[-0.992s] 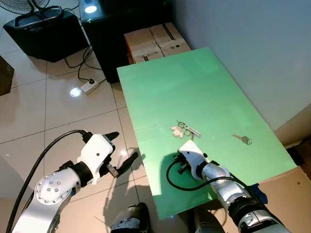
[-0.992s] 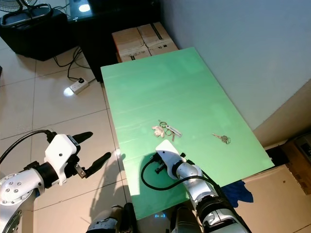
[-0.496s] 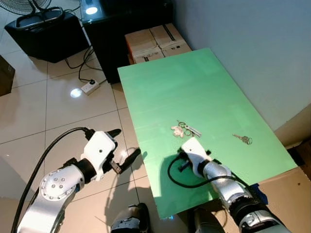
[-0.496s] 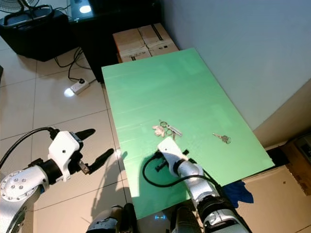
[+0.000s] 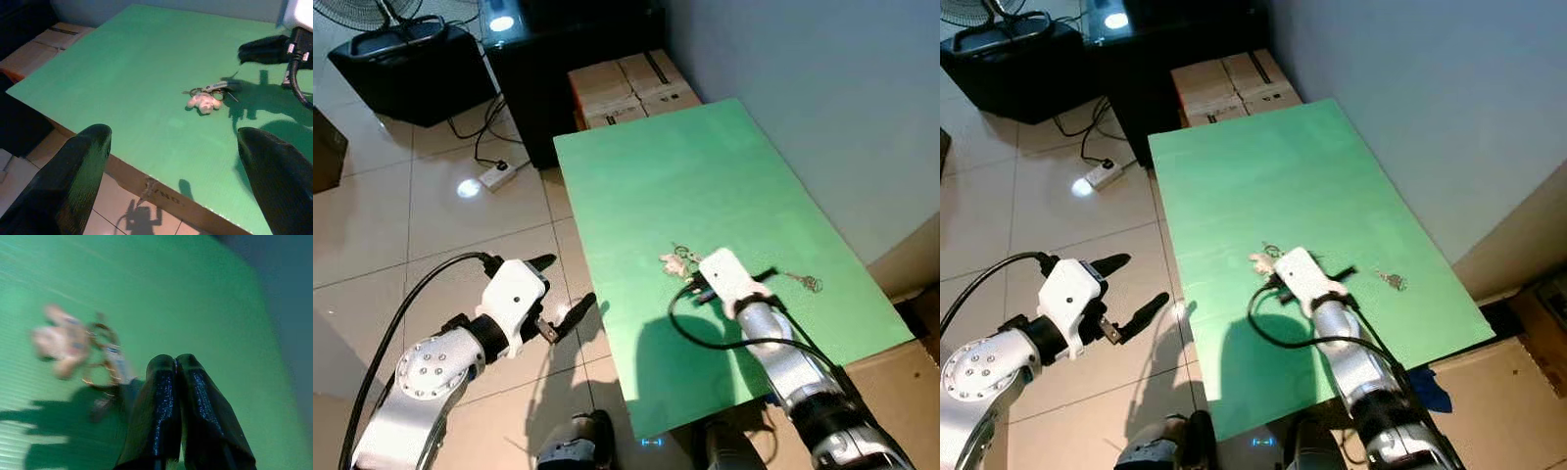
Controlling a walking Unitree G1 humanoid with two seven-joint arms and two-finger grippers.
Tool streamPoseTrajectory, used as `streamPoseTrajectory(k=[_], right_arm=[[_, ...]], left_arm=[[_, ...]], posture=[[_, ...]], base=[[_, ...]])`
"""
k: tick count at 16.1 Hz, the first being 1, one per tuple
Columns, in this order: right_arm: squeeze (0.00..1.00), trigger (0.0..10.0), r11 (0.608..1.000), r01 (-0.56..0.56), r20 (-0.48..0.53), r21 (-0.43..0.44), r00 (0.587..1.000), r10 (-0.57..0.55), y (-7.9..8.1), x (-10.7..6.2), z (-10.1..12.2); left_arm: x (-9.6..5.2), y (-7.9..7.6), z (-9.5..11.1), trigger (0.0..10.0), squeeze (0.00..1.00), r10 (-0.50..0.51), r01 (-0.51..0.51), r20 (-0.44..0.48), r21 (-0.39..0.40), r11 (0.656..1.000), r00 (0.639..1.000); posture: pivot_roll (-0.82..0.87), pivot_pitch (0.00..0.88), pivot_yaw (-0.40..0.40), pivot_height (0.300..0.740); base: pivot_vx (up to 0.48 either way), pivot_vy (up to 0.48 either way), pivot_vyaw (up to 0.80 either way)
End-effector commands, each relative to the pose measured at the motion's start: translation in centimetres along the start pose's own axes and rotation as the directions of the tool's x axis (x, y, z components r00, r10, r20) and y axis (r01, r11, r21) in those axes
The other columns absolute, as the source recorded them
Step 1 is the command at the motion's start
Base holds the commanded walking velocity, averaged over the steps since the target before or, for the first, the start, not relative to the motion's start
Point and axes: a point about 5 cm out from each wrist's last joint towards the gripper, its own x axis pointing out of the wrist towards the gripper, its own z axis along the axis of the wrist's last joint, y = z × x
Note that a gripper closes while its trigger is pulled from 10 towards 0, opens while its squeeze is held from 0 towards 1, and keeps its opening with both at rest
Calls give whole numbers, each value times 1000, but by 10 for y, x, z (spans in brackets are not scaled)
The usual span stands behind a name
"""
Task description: Hang keys on a hook
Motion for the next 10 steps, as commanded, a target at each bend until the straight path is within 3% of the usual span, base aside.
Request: streamPoseTrajectory(k=[1, 2, 8, 9, 10], right_arm=[[0, 0, 998, 40, -6, -50, 999, -40, -4, -3, 0], [0, 0, 993, 71, 6, -93, 998, -70, -7, -6, 1], [0, 0, 985, 107, 9, -136, 994, -107, -4, -13, 7], [0, 0, 985, 114, 16, -130, 994, -113, -4, -14, 9], [0, 0, 992, 120, 44, -32, 992, -118, -2, -14, 14]], left_arm=[[-3, 2, -4, 10000, 0, 10, -10, -17, 3, 1000, 1000], [-2, 2, -4, 10000, 0, 10, -10, -16, 2, 1000, 1000], [2, -1, -5, 10000, 0, 1, -1, -8, -7, 1000, 1000], [2, -1, -5, 10000, 0, 2, -2, -6, -7, 1000, 1000], [2, -2, -5, 10000, 0, 7, -7, -3, -8, 1000, 1000]], posture=[[75, 173, 106, 740], [74, 173, 106, 740], [56, 166, 105, 740], [56, 163, 103, 740], [55, 160, 100, 740]], base=[[0, 0, 0], [0, 0, 0], [0, 0, 0], [0, 0, 0], [0, 0, 0]])
